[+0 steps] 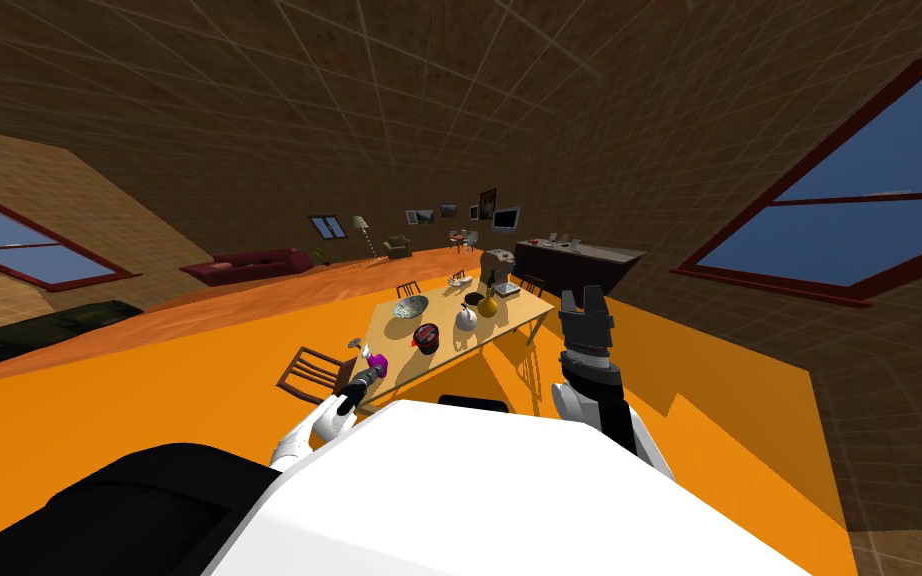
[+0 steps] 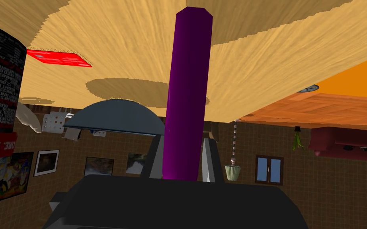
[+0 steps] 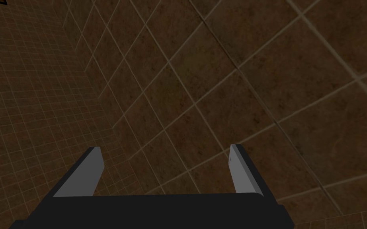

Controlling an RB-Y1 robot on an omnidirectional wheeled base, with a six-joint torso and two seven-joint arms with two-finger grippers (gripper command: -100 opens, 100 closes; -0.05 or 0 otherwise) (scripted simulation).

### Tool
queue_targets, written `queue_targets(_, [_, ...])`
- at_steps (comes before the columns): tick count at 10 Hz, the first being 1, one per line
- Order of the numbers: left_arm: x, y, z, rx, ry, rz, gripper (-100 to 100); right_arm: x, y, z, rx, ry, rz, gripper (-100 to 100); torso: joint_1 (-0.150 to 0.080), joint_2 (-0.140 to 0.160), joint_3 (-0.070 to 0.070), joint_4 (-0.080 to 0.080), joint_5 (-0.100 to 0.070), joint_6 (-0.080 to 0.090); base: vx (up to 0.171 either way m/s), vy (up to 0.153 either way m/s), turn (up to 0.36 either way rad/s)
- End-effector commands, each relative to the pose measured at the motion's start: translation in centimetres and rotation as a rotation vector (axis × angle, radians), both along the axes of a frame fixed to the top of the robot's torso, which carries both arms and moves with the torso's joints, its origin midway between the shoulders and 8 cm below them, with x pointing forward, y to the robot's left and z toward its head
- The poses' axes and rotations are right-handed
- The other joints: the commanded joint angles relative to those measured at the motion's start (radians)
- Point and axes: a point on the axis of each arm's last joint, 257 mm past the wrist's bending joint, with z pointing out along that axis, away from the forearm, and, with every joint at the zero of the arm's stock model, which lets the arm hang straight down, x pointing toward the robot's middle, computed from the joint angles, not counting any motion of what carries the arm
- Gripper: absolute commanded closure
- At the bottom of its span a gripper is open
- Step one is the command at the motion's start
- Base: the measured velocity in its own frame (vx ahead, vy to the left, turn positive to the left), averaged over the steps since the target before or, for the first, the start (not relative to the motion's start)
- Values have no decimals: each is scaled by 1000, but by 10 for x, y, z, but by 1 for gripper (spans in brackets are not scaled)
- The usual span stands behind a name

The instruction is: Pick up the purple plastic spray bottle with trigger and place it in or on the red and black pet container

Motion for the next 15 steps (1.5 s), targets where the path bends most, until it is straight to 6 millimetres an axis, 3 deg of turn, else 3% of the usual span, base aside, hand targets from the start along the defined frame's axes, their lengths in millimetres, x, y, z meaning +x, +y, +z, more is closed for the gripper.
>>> queue_targets(1, [0,0,0,0,0,0,100,0,0,0,0,0,0,0,0,0,0,0,0,0,0,0,0])
queue_targets(3, [0,0,0,-1,-1,0,100,0,0,0,0,0,0,0,0,0,0,0,0,0,0,0,0])
queue_targets(4, [0,0,0,-1,-1,0,0,0,0,0,0,0,0,0,0,0,0,0,0,0,0,0,0])
queue_targets(5, [-4,-3,3,-1,-1,-11,100,0,0,0,0,0,0,0,0,0,0,0,0,0,18,-14,96])
queue_targets(8, [-9,-5,6,-1,1,-20,100,0,0,0,0,0,0,0,-3,-1,-1,0,-1,-1,25,-24,70])
queue_targets(9, [-9,-6,7,-2,1,-21,0,0,0,0,0,0,0,0,-2,-1,0,0,-1,0,0,0,0])
queue_targets(10, [-24,1,5,1,12,-4,100,0,0,0,0,0,0,0,-1,0,0,0,-1,0,-40,-92,-33])
queue_targets(13, [-31,13,18,17,-10,17,100,0,0,0,0,0,0,0,-13,4,2,-1,-1,-2,-48,-197,8])
queue_targets(15, [-20,19,39,36,-54,18,100,0,0,0,0,0,0,0,-17,4,2,0,-2,-2,-21,-240,31])
